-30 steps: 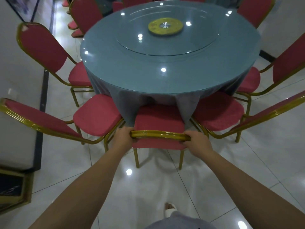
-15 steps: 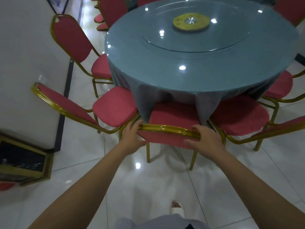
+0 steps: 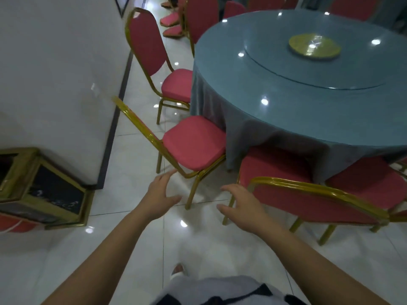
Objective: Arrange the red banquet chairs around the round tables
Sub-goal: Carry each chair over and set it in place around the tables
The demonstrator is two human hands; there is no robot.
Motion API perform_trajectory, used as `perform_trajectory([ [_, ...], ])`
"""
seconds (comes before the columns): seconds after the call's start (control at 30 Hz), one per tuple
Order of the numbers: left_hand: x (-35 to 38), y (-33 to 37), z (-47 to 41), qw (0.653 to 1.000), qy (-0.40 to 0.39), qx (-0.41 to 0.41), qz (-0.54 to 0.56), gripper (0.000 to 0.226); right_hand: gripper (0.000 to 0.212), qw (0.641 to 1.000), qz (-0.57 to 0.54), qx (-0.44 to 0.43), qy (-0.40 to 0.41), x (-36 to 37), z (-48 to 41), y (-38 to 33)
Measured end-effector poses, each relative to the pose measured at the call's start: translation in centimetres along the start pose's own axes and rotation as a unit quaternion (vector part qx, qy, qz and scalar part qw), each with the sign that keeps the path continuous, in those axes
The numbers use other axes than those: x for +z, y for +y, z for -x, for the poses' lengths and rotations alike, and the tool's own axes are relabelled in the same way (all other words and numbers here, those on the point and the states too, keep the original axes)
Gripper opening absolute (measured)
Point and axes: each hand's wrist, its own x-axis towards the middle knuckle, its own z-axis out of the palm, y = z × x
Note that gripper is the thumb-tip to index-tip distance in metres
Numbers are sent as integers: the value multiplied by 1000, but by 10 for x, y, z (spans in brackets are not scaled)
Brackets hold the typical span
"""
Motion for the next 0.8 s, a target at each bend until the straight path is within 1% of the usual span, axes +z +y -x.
perform_trajectory([
  [0.13,-68,-54,-4,1000,23,-14,8,75,60,999,-46,15,12,42,-36,-57],
  [0.27,-124,-87,-23,999,36,-19,7,76,65,997,-71,11,23,64,-78,-100],
  [0.43,-177,-102,-75,998,53,-1,29,80,82,996,-69,39,37,67,-144,-126],
  [0.57,-214,-101,-141,997,70,30,3,87,100,997,-58,51,30,79,-220,-146],
  [0.63,-234,-98,-181,996,77,41,-21,91,103,997,-41,69,19,87,-259,-160],
  [0.7,-256,-97,-220,994,70,38,-71,94,96,995,-46,87,6,94,-293,-175],
  [0.77,-274,-100,-255,984,35,48,-166,96,78,994,-66,83,-12,105,-320,-187],
  [0.8,-283,-104,-272,974,18,63,-218,96,70,995,-68,75,-20,111,-332,-193],
])
